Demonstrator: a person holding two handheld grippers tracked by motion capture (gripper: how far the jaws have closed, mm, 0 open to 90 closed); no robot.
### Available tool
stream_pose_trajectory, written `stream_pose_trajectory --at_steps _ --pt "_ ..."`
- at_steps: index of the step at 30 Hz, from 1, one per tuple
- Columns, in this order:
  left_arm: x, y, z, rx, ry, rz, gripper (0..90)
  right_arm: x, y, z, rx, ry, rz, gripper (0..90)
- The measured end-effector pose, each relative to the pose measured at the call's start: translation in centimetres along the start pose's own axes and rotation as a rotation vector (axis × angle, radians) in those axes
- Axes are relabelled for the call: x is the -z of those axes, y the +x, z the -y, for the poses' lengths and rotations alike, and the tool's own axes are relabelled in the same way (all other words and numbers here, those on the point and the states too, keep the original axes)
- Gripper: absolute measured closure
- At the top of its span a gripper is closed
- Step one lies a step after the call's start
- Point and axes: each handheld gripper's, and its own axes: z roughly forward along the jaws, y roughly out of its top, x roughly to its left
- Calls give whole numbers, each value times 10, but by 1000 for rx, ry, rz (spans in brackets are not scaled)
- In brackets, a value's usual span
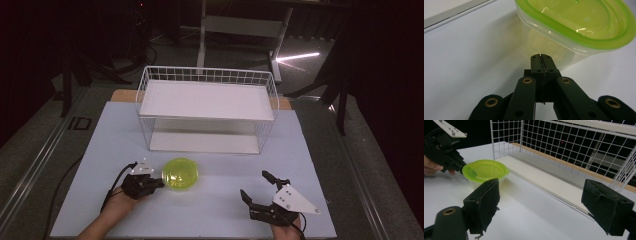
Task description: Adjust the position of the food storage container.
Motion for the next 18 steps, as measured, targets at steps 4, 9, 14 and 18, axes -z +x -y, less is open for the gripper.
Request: stream_pose_trajectory --at_steps 4,9,14,18 --pt "11 4 1 28 -29 -11 900 0 -1 0 -11 1 -3 151" --pt "14 6 -1 21 -21 -10 900 -2 0 0 -12 6 -9 151" --pt "4 4 -6 24 1 3 900 -2 0 0 -17 6 -11 151" --pt "-8 1 -16 28 7 19 900 0 -3 1 -31 -2 -9 151"
